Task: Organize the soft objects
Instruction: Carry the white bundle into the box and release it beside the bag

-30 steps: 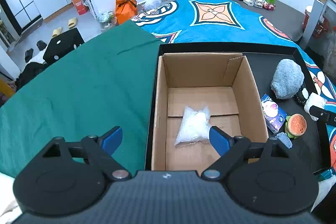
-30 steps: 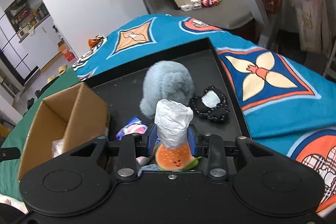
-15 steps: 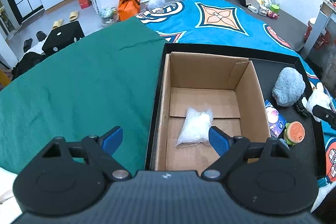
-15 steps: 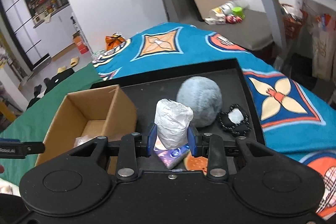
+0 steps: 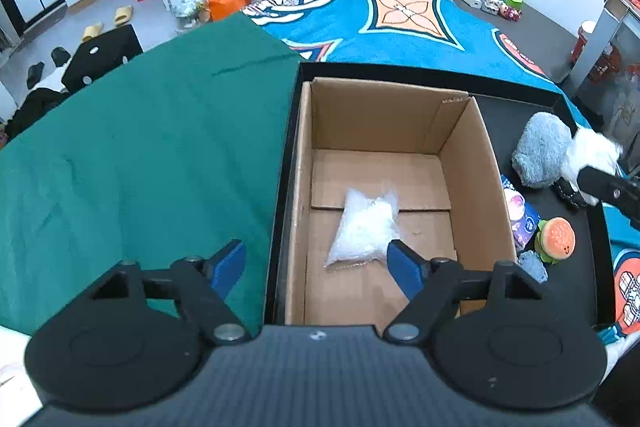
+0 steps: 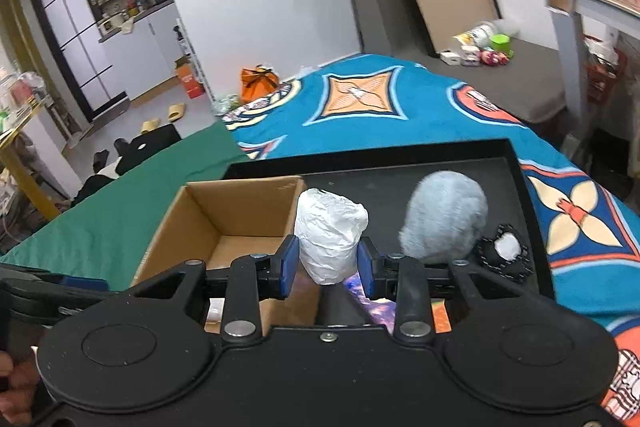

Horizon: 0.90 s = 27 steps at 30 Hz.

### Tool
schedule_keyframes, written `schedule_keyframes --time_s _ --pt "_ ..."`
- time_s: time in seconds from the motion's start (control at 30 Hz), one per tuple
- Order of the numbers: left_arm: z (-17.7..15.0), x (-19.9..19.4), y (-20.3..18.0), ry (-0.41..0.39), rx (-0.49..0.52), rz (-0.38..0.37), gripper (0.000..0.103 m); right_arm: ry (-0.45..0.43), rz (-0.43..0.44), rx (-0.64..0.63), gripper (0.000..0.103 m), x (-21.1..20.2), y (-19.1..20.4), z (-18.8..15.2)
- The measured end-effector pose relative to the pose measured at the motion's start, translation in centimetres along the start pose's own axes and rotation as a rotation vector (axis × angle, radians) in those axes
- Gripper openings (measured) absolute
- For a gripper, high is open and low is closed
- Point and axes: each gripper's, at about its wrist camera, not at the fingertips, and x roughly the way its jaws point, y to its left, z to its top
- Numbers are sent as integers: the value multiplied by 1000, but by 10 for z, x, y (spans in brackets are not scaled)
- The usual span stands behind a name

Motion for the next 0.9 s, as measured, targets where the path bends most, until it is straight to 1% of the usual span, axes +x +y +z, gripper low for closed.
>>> schedule_keyframes --time_s 0.07,0.13,0.17,0.43,0.5,0.57,0.63,0.67,0.7,0.77,0.83,0.9 --pt "0 4 1 18 -1 0 67 0 9 -15 31 2 7 1" --pt "0 8 2 38 0 3 58 0 16 -32 31 5 16 2" --pt "0 10 3 46 -3 2 56 2 18 -40 31 7 20 2" --pt "-2 22 11 93 -29 -17 25 25 55 -70 31 21 47 3" --pt "-2 25 15 103 -46 -32 21 30 62 -76 31 24 53 4" --pt "-2 26 19 109 -66 -42 18 29 67 -86 32 26 58 4" --pt "-3 27 23 109 -82 -51 16 41 85 -91 35 28 61 7" --pt "-2 28 24 110 -88 -53 16 47 87 -87 45 29 61 8" --pt "-2 28 25 111 -93 -56 16 45 88 -81 58 28 60 8" --pt "-2 29 26 113 -100 -62 16 21 83 -93 60 23 58 8" --pt "-3 28 27 110 -105 -64 16 22 62 -109 60 22 55 7" --pt "-3 27 27 106 -106 -59 17 30 56 -96 60 21 48 5"
